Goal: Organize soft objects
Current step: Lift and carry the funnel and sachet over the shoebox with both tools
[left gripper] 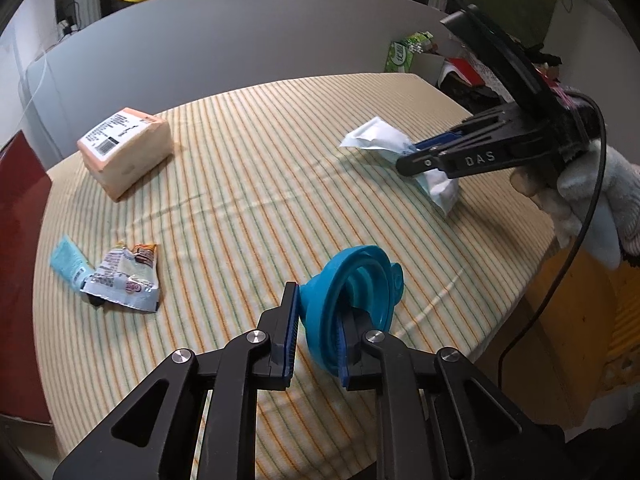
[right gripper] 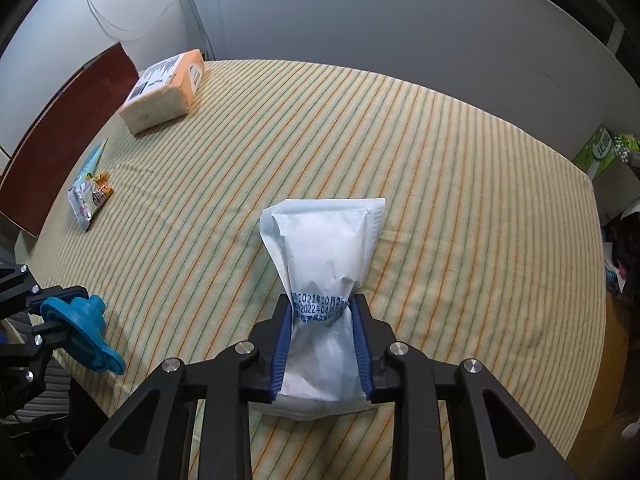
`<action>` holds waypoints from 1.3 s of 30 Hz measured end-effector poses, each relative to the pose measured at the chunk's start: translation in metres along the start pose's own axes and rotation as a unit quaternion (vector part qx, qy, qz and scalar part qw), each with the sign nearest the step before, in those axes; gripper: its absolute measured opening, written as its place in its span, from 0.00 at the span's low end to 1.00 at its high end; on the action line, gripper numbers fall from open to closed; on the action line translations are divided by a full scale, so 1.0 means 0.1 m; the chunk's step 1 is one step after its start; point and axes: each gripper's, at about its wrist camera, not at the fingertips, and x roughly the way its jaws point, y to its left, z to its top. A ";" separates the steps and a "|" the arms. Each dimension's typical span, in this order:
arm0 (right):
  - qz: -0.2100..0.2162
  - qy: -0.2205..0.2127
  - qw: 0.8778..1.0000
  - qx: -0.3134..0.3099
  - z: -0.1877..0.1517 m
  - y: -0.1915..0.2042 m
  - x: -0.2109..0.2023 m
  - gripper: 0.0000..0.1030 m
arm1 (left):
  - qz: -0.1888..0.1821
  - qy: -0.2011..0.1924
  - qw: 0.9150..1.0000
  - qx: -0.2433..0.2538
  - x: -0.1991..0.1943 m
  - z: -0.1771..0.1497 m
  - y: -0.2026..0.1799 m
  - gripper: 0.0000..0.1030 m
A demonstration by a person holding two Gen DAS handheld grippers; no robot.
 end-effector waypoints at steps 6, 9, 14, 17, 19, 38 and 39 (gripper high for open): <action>0.008 -0.026 1.000 -0.006 0.01 0.07 -0.26 0.25 | 0.005 -0.018 1.000 -0.011 -0.16 0.05 0.10 0.14; 0.015 -0.046 0.999 -0.022 0.09 0.21 -0.46 0.25 | 0.013 -0.034 0.999 -0.018 -0.33 0.08 0.19 0.14; 0.034 -0.073 0.995 -0.051 0.33 0.48 -0.71 0.25 | 0.034 -0.065 0.996 -0.042 -0.67 0.10 0.46 0.14; 0.043 -0.089 0.992 -0.076 0.55 0.71 -0.82 0.25 | 0.055 -0.084 0.993 -0.058 -0.93 0.07 0.68 0.14; 0.048 -0.097 0.990 -0.092 0.72 0.87 -0.87 0.25 | 0.070 -0.098 0.990 -0.071 -1.12 0.02 0.85 0.14; 0.114 -0.136 0.951 -0.254 2.14 2.84 -0.83 0.25 | 0.219 -0.119 0.954 -0.168 -2.00 -0.56 2.17 0.14; 0.112 -0.135 0.949 -0.263 2.21 2.97 -0.77 0.25 | 0.223 -0.119 0.953 -0.171 -2.01 -0.58 2.21 0.14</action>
